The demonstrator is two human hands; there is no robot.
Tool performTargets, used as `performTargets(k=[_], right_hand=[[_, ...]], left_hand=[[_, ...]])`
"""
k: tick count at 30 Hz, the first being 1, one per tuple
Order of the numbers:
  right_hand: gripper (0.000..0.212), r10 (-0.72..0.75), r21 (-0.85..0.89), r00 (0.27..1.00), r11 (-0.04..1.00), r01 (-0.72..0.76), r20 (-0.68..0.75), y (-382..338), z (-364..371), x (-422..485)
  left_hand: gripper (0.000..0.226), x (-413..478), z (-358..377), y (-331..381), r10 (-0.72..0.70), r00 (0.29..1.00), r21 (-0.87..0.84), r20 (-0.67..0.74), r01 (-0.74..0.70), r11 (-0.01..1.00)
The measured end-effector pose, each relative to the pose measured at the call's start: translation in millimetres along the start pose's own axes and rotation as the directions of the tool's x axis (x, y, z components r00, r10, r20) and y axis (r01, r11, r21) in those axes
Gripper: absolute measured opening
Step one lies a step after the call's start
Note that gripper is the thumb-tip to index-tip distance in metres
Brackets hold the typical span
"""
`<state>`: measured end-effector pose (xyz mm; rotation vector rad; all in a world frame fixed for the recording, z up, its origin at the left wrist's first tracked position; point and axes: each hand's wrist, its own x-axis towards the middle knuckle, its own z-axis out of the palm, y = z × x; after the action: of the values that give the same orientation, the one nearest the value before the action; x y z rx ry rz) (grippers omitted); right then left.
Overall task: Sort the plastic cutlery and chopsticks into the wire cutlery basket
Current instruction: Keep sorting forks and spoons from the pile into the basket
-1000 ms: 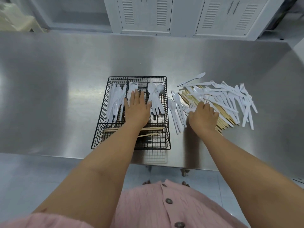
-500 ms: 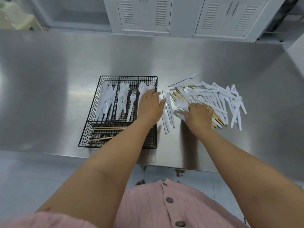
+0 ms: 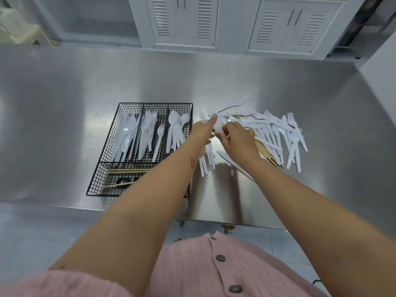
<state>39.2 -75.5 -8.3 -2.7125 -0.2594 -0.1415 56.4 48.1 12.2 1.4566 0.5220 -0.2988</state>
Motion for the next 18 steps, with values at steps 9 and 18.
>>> performTargets(k=[9, 18], right_hand=[[0.022, 0.116, 0.078, 0.993, 0.990, -0.118, 0.029, -0.1, -1.3, 8.9], [0.034, 0.043, -0.129, 0.943, 0.992, 0.000, 0.329, -18.5, 40.2, -1.1]], left_hand=[[0.034, 6.4, -26.6, 17.2, 0.083, 0.989, -0.136, -0.124, -0.100, 0.986], [0.017, 3.0, -61.6, 13.0, 0.024, 0.975, -0.316, -0.221, -0.095, 0.944]])
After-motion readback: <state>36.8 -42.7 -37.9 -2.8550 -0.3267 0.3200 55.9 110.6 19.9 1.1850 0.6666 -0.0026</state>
